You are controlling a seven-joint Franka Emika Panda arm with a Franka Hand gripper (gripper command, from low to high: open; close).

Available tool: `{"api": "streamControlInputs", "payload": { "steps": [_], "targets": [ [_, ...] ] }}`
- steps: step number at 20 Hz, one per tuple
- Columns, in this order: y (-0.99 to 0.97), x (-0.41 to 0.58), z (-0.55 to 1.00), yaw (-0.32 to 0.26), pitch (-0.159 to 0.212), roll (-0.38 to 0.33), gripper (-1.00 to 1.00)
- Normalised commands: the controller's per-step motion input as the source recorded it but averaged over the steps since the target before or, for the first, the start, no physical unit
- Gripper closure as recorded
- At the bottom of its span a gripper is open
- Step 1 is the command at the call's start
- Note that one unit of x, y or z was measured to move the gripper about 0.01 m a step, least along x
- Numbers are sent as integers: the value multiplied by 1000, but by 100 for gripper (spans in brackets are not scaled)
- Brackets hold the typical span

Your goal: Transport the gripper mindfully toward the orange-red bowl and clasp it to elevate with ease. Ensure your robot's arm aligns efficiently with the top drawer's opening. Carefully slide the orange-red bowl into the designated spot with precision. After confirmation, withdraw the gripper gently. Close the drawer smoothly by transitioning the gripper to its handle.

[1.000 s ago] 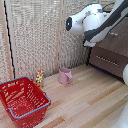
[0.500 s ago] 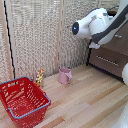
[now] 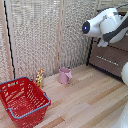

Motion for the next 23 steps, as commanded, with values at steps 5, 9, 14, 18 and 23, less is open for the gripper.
{"api": "streamControlInputs", "payload": {
  "steps": [5,9,14,18,23],
  "targets": [
    [-163,5,186,44,1,6,-100],
    [-21,18,456,15,42,-12,-100],
    [146,43,341,-24,82,-45,-100],
    [406,19,5,-2,97,-64,-100],
    [545,0,-147,0,113,-60,-100]
  ]
}}
